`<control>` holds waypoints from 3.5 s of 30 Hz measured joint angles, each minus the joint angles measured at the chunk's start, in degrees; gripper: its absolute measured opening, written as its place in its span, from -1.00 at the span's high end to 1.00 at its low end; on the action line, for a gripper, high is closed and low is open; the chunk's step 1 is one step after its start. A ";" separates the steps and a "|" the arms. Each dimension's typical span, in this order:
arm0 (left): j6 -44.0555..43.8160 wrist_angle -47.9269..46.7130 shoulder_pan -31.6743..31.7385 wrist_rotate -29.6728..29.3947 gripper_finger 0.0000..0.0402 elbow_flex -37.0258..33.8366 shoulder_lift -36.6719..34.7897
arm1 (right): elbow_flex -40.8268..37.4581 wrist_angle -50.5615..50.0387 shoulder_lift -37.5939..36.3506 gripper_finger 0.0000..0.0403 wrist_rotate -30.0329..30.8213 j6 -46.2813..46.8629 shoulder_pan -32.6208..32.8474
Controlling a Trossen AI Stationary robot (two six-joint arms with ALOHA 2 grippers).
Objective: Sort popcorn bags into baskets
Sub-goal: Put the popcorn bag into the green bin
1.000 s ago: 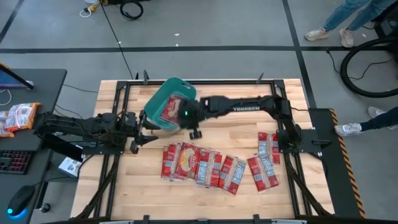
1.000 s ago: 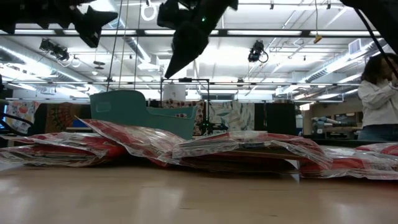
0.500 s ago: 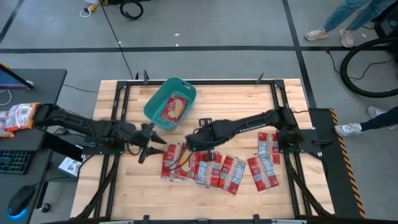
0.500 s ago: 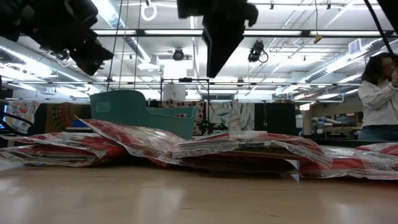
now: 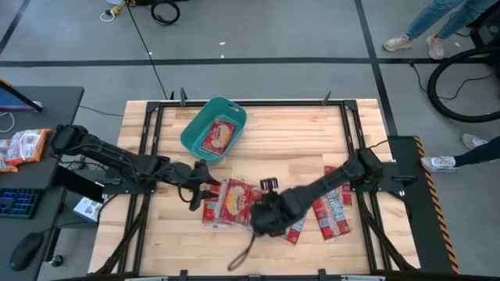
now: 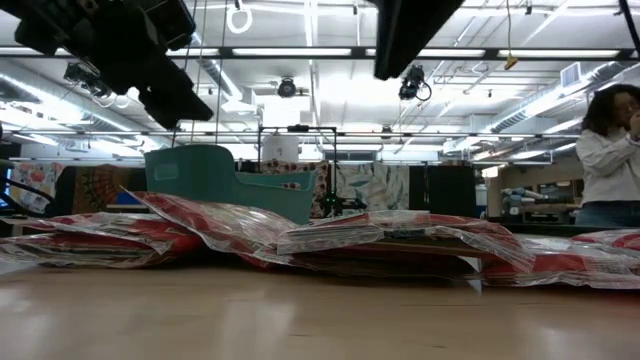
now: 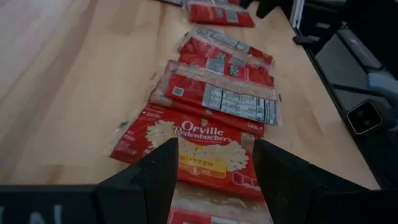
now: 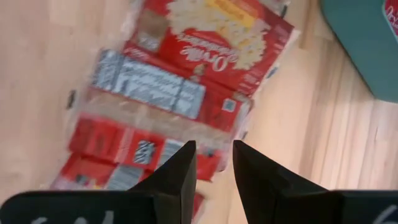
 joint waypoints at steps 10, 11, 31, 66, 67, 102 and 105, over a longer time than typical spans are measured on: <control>-0.37 3.26 -0.74 -0.37 -0.05 6.38 12.83 | -11.66 -1.75 -0.02 0.45 4.53 6.96 6.29; -0.31 3.34 -0.74 -0.29 -0.05 7.36 14.18 | -12.97 -2.35 -0.04 0.44 4.84 8.00 6.61; 5.87 2.98 -0.61 -0.48 -0.05 27.36 40.08 | -24.37 -4.17 -0.48 0.01 6.06 23.57 13.67; 9.31 3.50 -1.27 0.51 -0.05 28.95 48.83 | -35.19 37.61 -0.50 -0.05 22.78 -6.30 11.76; 9.31 3.48 -1.27 0.58 -0.05 28.95 48.83 | -35.21 39.06 -0.50 -0.05 22.70 -7.43 11.55; 8.85 -0.85 -1.34 1.00 -0.05 28.60 43.16 | -32.04 39.49 -1.13 0.85 19.19 -19.81 7.28; 8.61 -3.71 -1.81 0.41 -0.05 28.67 39.26 | -32.06 36.78 -3.26 0.85 19.58 -19.06 7.05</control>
